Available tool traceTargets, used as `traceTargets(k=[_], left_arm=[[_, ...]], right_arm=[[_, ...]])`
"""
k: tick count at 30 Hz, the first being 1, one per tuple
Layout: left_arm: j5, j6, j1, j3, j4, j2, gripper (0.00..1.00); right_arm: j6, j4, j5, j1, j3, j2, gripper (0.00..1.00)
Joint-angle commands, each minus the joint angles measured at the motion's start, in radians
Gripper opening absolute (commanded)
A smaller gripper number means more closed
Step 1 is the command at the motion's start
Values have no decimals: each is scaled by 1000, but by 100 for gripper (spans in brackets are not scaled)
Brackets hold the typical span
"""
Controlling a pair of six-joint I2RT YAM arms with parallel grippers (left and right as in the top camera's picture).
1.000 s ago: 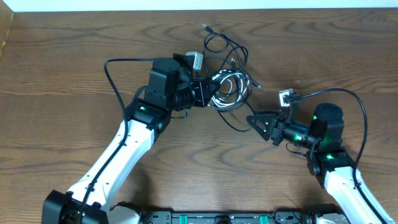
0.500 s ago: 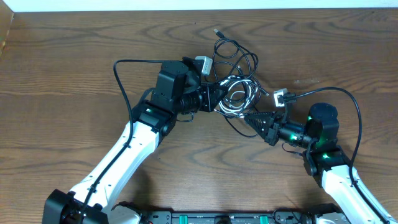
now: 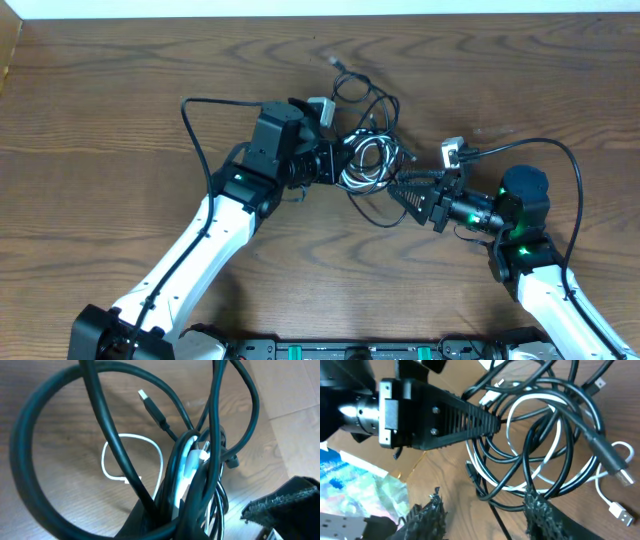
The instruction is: Untangle cables
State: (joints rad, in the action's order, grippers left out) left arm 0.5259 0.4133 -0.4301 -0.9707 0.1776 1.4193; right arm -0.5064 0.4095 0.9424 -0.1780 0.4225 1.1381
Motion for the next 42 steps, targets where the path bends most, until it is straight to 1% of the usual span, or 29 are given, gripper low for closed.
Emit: traceTargets(k=[1,3,8,10,12,13,14,15,16,17,19,21,23,25,29,33,37,39,42], left_arm=[[141,-32,32,6,-5,-5,8],[195,-31,45,5,-17,-5,8],[227,4,66,5,-46,-5,8],[241,13,66,6,-60,-5,8],[245,18,66,6,-67,-5,8],[244,18,66,6,-67,-5,8],[243,18,66,6,-67,-5,8],[239,18,66,6,-66,-5,8],[199,18,65,6,-66,-5,8],[156,18,64,6,-66,-4,8],[55,38,63,6,-66,-1,8],[-76,122,63,6,-66,0,8],[-185,258,60,6,-66,0,8],[-245,340,47,6,-67,0,8],[-285,343,3,6,-66,5,8],[-290,301,-34,6,-63,22,8],[-365,317,-38,6,-52,36,8],[-468,376,-35,6,-51,37,8],[-629,529,-30,6,-51,37,8]], right_arm=[[39,-19,-13,2,3,1,54],[44,-45,-20,2,3,1,54],[54,-108,-20,2,3,1,53],[59,-118,-20,0,3,1,51],[59,-117,-17,0,3,1,46],[58,-115,-14,0,3,1,42],[58,-114,-9,0,3,1,35],[55,-114,-5,0,3,1,25],[50,-114,11,0,3,1,4],[50,-114,25,0,3,1,1],[50,-114,68,0,3,1,1],[50,-113,110,0,3,1,1],[42,-96,148,0,3,1,1],[12,-50,174,0,3,1,1],[-62,106,194,0,3,1,1],[-73,214,177,2,3,1,1],[-74,198,90,10,3,1,1],[-81,154,33,23,3,1,1],[-106,80,-50,43,3,1,1]])
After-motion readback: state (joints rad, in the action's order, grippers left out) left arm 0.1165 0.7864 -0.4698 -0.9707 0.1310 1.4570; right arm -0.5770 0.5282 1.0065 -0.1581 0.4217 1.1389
